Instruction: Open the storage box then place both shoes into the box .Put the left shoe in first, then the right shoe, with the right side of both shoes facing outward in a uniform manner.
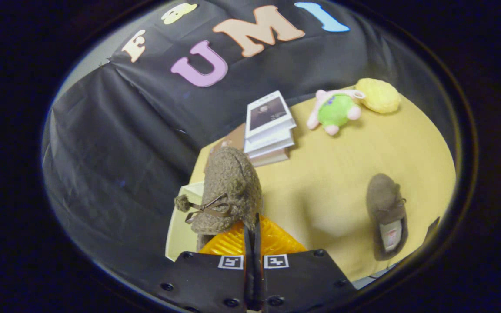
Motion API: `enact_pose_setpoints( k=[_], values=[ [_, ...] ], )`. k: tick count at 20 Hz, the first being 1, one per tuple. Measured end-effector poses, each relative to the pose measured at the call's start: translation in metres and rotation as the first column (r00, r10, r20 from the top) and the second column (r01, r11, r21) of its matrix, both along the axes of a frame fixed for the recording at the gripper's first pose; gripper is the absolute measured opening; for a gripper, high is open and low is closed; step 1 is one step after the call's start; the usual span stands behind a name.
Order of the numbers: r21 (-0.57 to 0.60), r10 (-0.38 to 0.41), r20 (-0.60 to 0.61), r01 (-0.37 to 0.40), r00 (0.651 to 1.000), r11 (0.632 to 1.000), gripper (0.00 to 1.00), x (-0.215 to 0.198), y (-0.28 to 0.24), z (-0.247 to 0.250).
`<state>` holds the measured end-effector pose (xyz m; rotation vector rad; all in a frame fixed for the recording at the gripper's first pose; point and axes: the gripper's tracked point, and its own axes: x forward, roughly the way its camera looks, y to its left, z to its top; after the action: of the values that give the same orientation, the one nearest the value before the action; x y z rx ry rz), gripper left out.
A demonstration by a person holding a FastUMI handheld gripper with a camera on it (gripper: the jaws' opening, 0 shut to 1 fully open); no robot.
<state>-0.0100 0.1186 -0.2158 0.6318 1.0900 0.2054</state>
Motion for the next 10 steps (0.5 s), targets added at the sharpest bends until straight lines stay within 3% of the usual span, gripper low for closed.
enact_pose_setpoints(
  k=[4,10],
  values=[
    [0.06,0.033,-0.018,-0.032,0.999,0.998,0.03,0.007,0.059,0.009],
    [0.038,0.113,-0.104,-0.11,0.988,0.993,0.03,-0.011,0.138,-0.025]
  ],
)
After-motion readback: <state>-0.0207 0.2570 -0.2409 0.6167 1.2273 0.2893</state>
